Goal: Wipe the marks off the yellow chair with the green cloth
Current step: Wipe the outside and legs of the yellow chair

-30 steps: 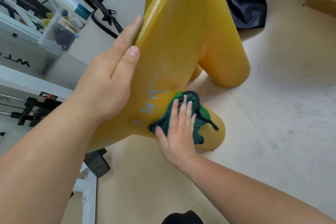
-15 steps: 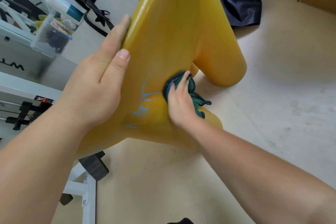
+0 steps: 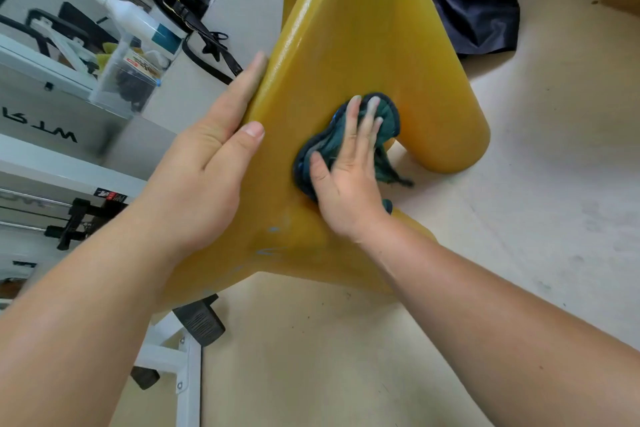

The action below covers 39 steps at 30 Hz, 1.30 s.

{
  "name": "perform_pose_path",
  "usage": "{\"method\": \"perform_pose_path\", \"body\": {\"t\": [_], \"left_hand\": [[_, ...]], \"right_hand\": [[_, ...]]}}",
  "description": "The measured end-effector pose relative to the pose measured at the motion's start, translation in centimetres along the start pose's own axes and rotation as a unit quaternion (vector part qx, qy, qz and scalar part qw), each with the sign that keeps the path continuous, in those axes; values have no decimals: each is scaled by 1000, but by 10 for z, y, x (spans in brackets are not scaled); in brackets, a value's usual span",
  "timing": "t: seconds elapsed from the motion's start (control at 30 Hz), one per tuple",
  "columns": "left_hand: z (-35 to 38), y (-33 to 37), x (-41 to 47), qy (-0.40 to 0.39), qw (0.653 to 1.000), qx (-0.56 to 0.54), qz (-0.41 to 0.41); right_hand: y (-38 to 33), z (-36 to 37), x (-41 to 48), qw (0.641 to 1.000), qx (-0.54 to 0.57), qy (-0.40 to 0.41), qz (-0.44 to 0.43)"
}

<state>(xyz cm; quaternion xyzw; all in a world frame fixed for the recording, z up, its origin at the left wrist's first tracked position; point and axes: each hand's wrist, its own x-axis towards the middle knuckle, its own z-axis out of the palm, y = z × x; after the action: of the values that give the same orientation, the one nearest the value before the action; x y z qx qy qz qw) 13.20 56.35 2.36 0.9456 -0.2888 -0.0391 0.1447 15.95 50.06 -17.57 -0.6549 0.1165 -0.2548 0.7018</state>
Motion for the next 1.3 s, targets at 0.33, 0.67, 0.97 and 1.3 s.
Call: {"method": "perform_pose_path", "body": {"t": [0.33,0.67,0.97,1.3], "left_hand": [[-4,7,2,-11,999,44,-8],[9,52,35,16,998,56,8],[14,63,45,-3,998,42,36],[-13,-9,-68,-50,995,30,80]], "right_hand": [[18,40,-137,949,-262,-125,-124],[-30,-23,-10,994,-16,38,-102],[-20,-54,-23,996,-57,-37,-63],[-17,-49,-123,958,-253,-138,-20]]}}
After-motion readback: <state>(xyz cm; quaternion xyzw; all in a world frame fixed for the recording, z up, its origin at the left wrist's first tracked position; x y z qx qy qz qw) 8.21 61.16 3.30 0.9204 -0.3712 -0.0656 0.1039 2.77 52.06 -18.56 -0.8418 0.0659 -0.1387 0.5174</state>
